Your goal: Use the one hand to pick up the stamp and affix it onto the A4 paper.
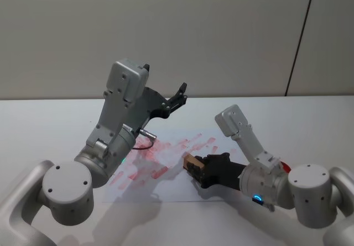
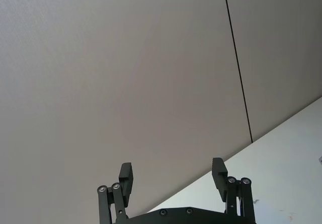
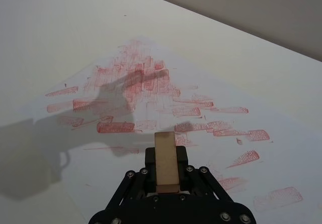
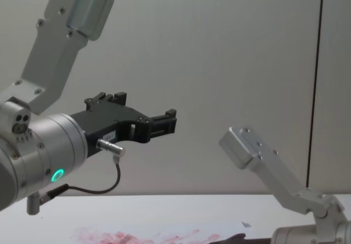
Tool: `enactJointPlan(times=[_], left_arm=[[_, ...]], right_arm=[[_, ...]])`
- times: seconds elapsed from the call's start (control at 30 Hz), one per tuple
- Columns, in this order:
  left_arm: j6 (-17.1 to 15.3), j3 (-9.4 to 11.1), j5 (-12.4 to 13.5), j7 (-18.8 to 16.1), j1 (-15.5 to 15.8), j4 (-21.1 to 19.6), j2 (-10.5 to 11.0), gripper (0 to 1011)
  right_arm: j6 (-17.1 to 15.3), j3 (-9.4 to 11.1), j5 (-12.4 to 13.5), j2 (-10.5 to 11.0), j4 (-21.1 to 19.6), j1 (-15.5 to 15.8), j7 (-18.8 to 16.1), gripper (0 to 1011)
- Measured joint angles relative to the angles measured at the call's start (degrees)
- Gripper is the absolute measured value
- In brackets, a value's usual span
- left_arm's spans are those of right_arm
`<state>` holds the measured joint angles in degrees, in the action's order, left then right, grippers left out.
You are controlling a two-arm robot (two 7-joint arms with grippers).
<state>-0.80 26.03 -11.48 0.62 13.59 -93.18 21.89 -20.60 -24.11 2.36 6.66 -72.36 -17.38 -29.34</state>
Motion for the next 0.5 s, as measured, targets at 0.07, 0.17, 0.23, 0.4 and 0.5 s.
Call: enactJointPlan(times=[0.07, 0.17, 0.23, 0.4, 0.5], left_arm=[[0.0, 0.0, 0.0, 0.0, 0.0, 0.0, 0.0, 1002], [0.0, 0.0, 0.0, 0.0, 0.0, 0.0, 0.0, 1002], [0.0, 0.0, 0.0, 0.0, 0.0, 0.0, 0.0, 1001], [0.0, 0.0, 0.0, 0.0, 0.0, 0.0, 0.0, 1001], [0.0, 0.0, 0.0, 0.0, 0.0, 0.0, 0.0, 1001]], right_arm=[[0.0, 0.0, 0.13, 0.07, 0.0, 0.1, 0.16, 219], [0.36, 0.18, 0.98, 0.38, -0.58, 0.52, 0.75, 219], [0.73, 0.38, 1.73, 0.68, -1.27, 0.96, 1.16, 219], [1.37, 1.22, 3.43, 1.46, -3.34, 1.48, 2.37, 219], [2.12, 2.39, 5.44, 2.47, -6.46, 2.21, 3.65, 219]])
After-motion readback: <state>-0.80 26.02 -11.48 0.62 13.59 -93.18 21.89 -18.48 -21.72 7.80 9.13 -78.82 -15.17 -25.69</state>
